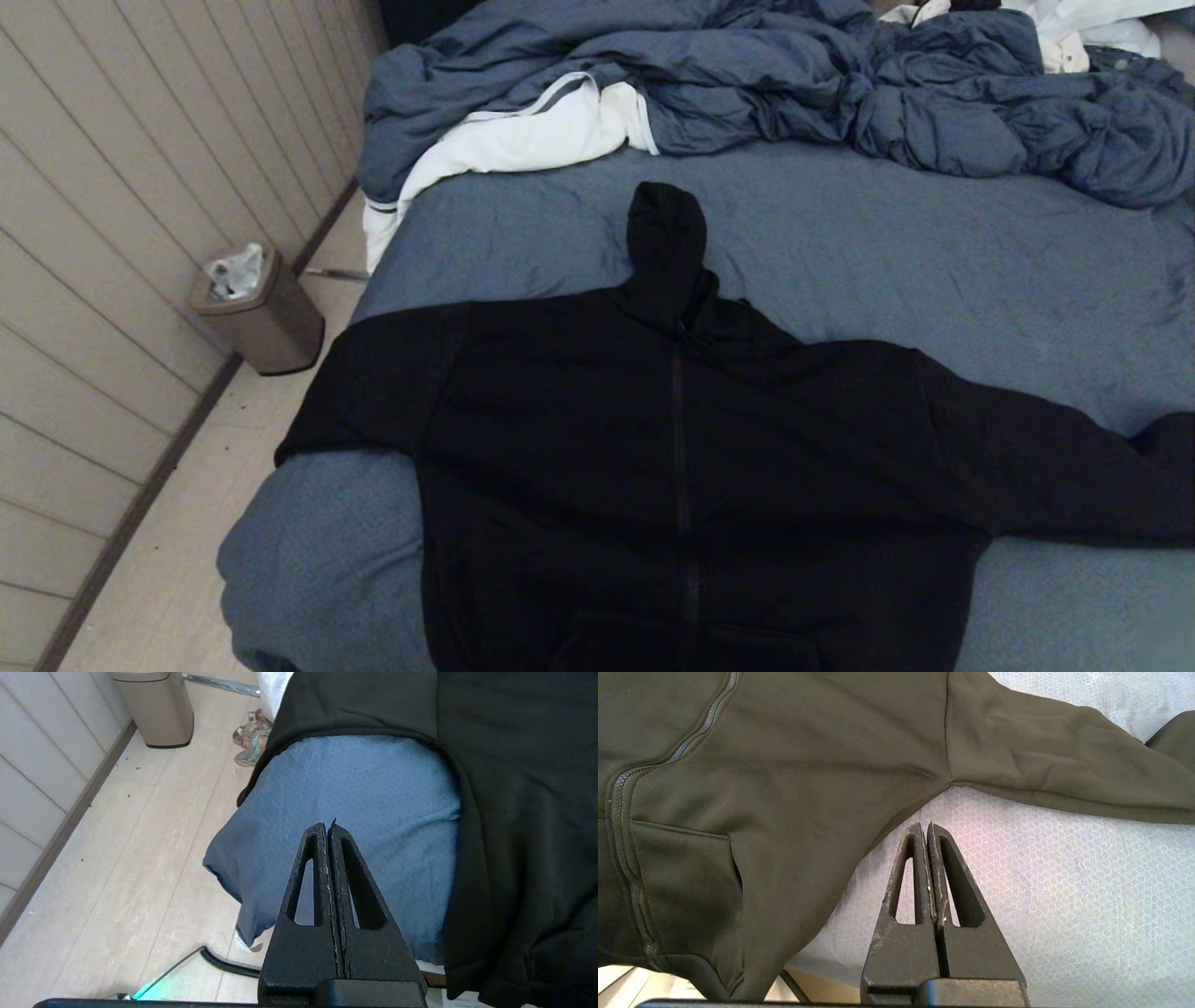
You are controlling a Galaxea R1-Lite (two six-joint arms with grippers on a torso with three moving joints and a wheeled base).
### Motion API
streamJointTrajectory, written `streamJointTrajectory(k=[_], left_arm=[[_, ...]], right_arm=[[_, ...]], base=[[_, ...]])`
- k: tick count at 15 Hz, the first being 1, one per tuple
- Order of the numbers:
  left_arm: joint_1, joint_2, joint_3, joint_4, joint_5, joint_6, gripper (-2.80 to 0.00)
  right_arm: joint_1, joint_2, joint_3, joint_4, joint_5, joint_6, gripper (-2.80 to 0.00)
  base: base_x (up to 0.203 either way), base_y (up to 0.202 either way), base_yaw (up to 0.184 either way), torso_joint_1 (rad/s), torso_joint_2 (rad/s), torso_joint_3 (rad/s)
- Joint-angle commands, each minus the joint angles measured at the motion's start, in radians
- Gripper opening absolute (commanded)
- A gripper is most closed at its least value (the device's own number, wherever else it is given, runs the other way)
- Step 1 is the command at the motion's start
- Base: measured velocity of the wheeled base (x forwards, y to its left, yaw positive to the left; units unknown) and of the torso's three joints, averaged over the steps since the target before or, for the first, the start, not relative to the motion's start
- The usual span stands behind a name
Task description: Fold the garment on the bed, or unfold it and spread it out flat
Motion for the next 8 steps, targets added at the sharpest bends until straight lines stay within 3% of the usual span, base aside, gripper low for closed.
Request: streamJointTrajectory(k=[1, 8], left_arm=[[0.001, 0.0, 0.0, 0.0, 0.0, -0.002, -2.8], [0.0, 0.0, 0.0, -0.001, -0.002, -0.007, -2.8]], right_arm=[[0.0, 0.002, 0.0, 0.0, 0.001, -0.001, -2.8], [0.0, 0.001, 0.0, 0.0, 0.003, -0.002, -2.8]], base=[[0.0, 0.0, 0.0, 0.0, 0.0, 0.0], [0.0, 0.0, 0.0, 0.0, 0.0, 0.0]])
